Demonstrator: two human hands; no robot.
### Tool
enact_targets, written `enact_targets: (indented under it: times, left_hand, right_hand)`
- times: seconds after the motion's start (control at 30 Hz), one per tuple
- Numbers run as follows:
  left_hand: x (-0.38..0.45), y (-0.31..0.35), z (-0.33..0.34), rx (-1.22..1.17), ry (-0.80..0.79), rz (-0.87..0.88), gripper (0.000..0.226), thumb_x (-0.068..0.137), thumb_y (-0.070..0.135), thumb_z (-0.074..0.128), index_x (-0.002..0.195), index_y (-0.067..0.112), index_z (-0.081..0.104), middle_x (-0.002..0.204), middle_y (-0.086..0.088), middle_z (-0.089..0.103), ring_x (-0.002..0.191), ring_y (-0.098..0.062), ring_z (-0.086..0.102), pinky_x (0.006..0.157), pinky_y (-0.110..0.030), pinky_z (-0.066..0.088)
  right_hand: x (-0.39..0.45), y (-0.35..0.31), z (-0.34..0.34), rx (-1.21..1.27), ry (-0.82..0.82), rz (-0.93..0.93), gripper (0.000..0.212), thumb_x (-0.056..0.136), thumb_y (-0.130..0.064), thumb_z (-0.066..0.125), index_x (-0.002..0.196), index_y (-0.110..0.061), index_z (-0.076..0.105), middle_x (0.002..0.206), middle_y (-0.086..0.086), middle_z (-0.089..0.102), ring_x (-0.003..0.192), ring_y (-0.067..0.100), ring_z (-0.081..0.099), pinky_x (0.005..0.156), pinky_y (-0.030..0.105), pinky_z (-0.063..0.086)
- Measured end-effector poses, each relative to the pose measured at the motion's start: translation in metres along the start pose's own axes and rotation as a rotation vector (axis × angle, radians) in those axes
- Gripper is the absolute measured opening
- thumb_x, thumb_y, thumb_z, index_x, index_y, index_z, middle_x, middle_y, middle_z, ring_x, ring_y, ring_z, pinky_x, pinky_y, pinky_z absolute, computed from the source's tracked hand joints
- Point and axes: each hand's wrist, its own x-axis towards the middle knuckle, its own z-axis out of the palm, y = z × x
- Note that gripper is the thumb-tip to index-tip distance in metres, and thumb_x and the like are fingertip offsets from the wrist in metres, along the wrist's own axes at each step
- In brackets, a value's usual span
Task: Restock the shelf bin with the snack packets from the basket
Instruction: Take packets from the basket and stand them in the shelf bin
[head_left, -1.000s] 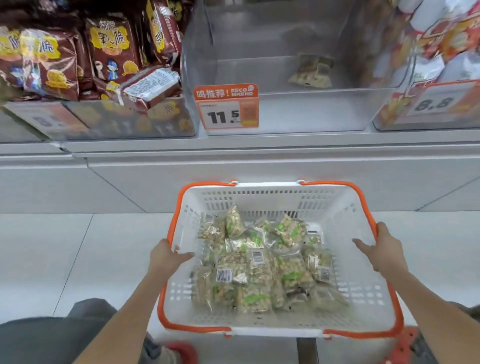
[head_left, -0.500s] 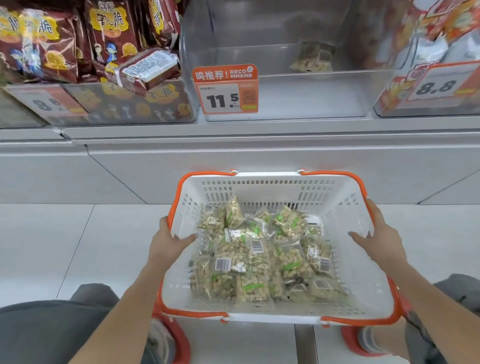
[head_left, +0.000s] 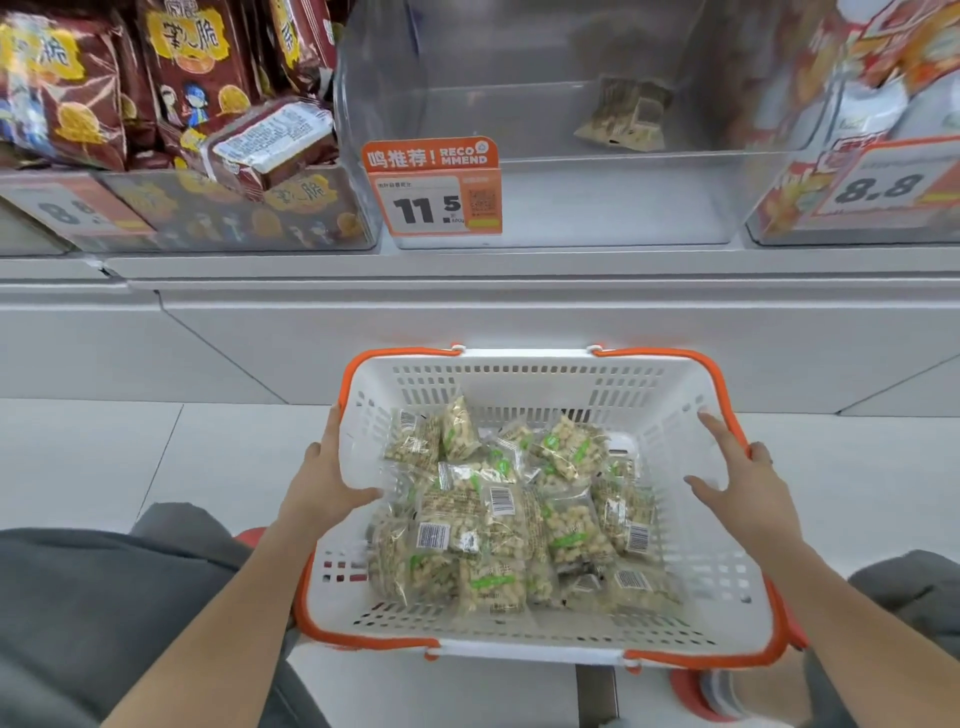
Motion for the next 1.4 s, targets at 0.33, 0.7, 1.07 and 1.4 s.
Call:
enact_targets:
  times: [0.33,0.7,1.07,1.4]
  left_hand:
    - [-0.006,0.009,0.012,0.407,0.057,0.059,0.109,0.084,0.049,0.062,0.149,0.007,-0.014,0.153,-0.027,0.004,0.141,-0.041,0.011,0.111,-0.048,0.024]
    - [-0.028,0.084,0.101,0.637,-0.405,0.704,0.1,0.078,0.055,0.062,0.151,0.028,0.0,0.158,0.002,-0.013,0.146,-0.021,-0.011,0.118,-0.047,-0.006]
    - [-0.026,0.122,0.083,0.174,-0.477,0.489,0.058,0.094,0.026,0.052,0.143,0.02,0.021,0.11,-0.013,0.062,0.084,-0.017,0.061,0.07,-0.027,0.051]
    - [-0.01,0.202,-0.123,-0.591,-0.655,0.154,0.033,0.094,0.039,0.051,0.116,0.016,0.058,0.108,-0.002,0.061,0.089,-0.022,0.061,0.082,-0.041,0.049]
  right_hand:
    - [-0.006,-0.006,0.012,-0.208,0.128,-0.06,0.069,0.082,-0.021,0.07,0.142,-0.025,0.037,0.135,0.022,0.033,0.112,0.039,0.048,0.083,0.048,0.051]
    - [-0.028,-0.096,0.064,-0.003,-0.356,-0.265,0.06,0.09,-0.033,0.06,0.144,-0.025,0.035,0.148,-0.001,0.038,0.122,0.021,0.051,0.106,0.042,0.04]
    - [-0.007,-0.078,0.08,0.411,-0.495,0.083,0.014,0.08,-0.025,0.076,0.089,-0.016,0.068,0.086,-0.004,0.065,0.07,0.011,0.062,0.053,0.014,0.045]
    - [0.002,-0.161,-0.113,1.009,-0.625,-0.129,0.017,0.073,-0.032,0.071,0.083,-0.019,0.074,0.077,-0.003,0.068,0.074,0.012,0.061,0.07,0.038,0.047]
